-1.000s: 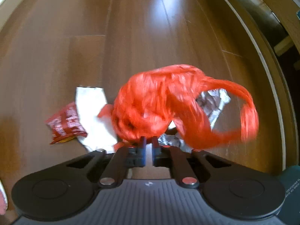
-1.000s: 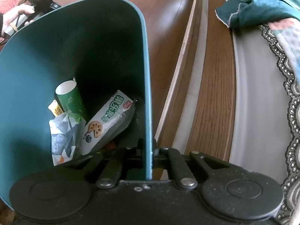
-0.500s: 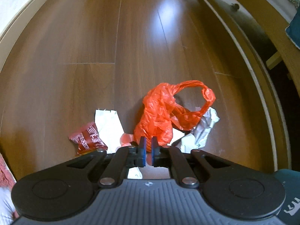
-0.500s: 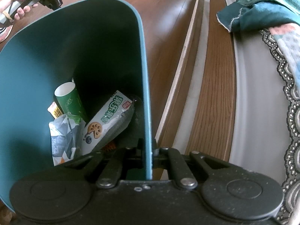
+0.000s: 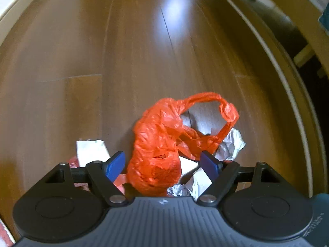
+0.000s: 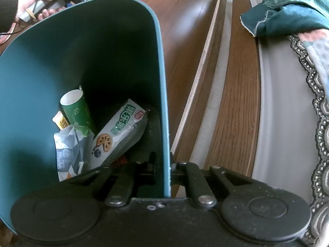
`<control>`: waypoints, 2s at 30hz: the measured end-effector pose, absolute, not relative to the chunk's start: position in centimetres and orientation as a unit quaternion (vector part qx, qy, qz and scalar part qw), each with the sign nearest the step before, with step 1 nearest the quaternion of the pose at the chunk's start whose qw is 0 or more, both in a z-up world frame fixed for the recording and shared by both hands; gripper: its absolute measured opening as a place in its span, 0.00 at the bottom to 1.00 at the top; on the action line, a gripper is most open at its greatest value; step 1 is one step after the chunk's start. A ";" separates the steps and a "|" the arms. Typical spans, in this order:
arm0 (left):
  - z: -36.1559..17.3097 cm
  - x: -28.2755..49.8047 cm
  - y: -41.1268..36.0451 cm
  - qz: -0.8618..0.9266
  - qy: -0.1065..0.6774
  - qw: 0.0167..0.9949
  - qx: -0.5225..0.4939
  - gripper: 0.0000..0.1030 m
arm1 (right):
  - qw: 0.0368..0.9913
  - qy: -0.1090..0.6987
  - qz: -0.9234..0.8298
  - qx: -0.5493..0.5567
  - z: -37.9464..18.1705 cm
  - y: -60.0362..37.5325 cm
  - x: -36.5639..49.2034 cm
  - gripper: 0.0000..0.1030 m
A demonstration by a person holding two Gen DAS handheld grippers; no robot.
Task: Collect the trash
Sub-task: 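Close the left tool on the red plastic bag, then lift the red plastic bag with the left tool toward the bin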
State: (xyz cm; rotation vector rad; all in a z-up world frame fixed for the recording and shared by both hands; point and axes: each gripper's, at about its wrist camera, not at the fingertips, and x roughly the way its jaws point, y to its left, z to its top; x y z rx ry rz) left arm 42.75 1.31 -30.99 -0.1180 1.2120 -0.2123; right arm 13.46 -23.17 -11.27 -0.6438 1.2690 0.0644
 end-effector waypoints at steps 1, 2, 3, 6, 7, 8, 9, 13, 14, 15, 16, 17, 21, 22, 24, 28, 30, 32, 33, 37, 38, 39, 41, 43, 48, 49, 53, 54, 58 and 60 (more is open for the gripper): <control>-31.4 42.9 1.0 -0.098 0.572 0.813 -0.052 0.78 | 0.757 0.582 0.030 -0.296 -11.3 -23.2 13.5 0.09; -31.9 43.0 0.6 -0.099 0.575 0.810 -0.050 0.78 | 0.757 0.582 0.030 -0.296 -11.3 -23.2 13.5 0.09; -32.3 43.1 0.4 -0.098 0.578 0.808 -0.048 0.78 | 0.756 0.583 0.029 -0.296 -11.3 -23.2 13.5 0.09; -33.0 43.1 -0.1 -0.087 0.578 0.810 -0.034 0.78 | 0.756 0.584 0.028 -0.295 -11.3 -23.2 13.5 0.09; -33.2 43.1 -0.2 -0.084 0.580 0.810 -0.033 0.78 | 0.755 0.585 0.028 -0.294 -11.3 -23.3 13.5 0.09; -33.5 43.1 -0.3 -0.080 0.583 0.808 -0.030 0.77 | 0.755 0.585 0.027 -0.294 -11.3 -23.3 13.5 0.09; -33.6 43.1 -0.4 -0.078 0.584 0.807 -0.026 0.77 | 0.755 0.586 0.027 -0.294 -11.3 -23.2 13.5 0.09; -34.3 42.7 -0.3 -0.068 0.591 0.803 -0.022 0.65 | 0.755 0.584 0.027 -0.297 -11.4 -23.2 13.5 0.09; -34.1 42.5 -0.2 -0.063 0.588 0.806 -0.023 0.63 | 0.754 0.584 0.027 -0.297 -11.4 -23.2 13.5 0.09; -34.0 42.4 -0.1 -0.060 0.586 0.808 -0.022 0.62 | 0.755 0.584 0.026 -0.297 -11.4 -23.2 13.5 0.09; -33.8 42.2 -0.1 -0.060 0.584 0.809 -0.023 0.61 | 0.755 0.584 0.026 -0.297 -11.4 -23.2 13.5 0.09; -33.6 41.8 -0.1 -0.060 0.581 0.811 -0.024 0.61 | 0.755 0.584 0.026 -0.297 -11.4 -23.2 13.5 0.09; -32.2 40.3 -0.1 -0.058 0.573 0.817 -0.029 0.60 | 0.757 0.582 0.024 -0.295 -11.4 -23.2 13.7 0.08; -31.8 39.9 0.0 -0.058 0.571 0.819 -0.030 0.60 | 0.758 0.582 0.022 -0.293 -11.4 -23.3 13.7 0.08; -30.7 39.0 0.0 -0.057 0.567 0.821 -0.022 0.60 | 0.759 0.582 0.021 -0.290 -11.4 -23.3 13.8 0.08; -27.7 37.0 -0.4 -0.059 0.554 0.830 0.003 0.60 | 0.762 0.577 0.023 -0.294 -11.3 -23.1 13.6 0.04; -26.2 36.3 -0.4 -0.061 0.549 0.834 0.008 0.60 | 0.764 0.573 0.027 -0.294 -11.1 -23.0 13.5 0.03; -24.1 35.2 -0.6 -0.062 0.542 0.838 0.011 0.60 | 0.767 0.570 0.033 -0.293 -10.9 -22.8 13.4 0.04; -22.9 34.6 -0.4 -0.064 0.538 0.840 0.011 0.60 | 0.768 0.568 0.036 -0.295 -10.9 -22.6 13.3 0.04; -18.3 31.8 -0.9 -0.065 0.521 0.851 0.018 0.60 | 0.771 0.566 0.029 -0.291 -10.9 -22.7 13.2 0.04; -17.1 31.3 -0.4 -0.067 0.517 0.853 0.017 0.60 | 0.771 0.566 0.028 -0.290 -10.9 -22.8 13.2 0.04; -16.0 30.7 -0.5 -0.070 0.513 0.855 0.017 0.60 | 0.771 0.567 0.026 -0.288 -10.9 -22.8 13.2 0.04; -13.7 29.1 -0.7 -0.074 0.502 0.861 0.021 0.60 | 0.772 0.566 0.025 -0.288 -10.8 -22.8 13.1 0.04; -11.7 27.7 -1.1 -0.080 0.493 0.866 0.025 0.60 | 0.770 0.565 0.028 -0.294 -10.8 -22.5 12.8 0.04; -6.8 23.3 -3.0 -0.112 0.470 0.875 0.033 0.60 | 0.768 0.561 0.033 -0.307 -11.0 -22.0 12.2 0.04; -6.0 22.5 -3.3 -0.121 0.467 0.875 0.035 0.60 | 0.768 0.561 0.032 -0.306 -11.0 -22.0 12.3 0.04; -3.3 19.2 -5.6 -0.148 0.453 0.878 0.052 0.60 | 0.768 0.560 0.032 -0.310 -11.1 -21.8 12.4 0.04; -2.7 18.6 -6.0 -0.154 0.450 0.878 0.054 0.60 | 0.768 0.560 0.032 -0.311 -11.1 -21.7 12.3 0.04; -1.6 16.3 -7.4 -0.177 0.447 0.875 0.055 0.61 | 0.768 0.562 0.029 -0.306 -11.1 -21.9 12.3 0.05; -1.6 15.0 -7.9 -0.191 0.449 0.871 0.053 0.61 | 0.768 0.563 0.027 -0.303 -11.0 -22.1 12.3 0.05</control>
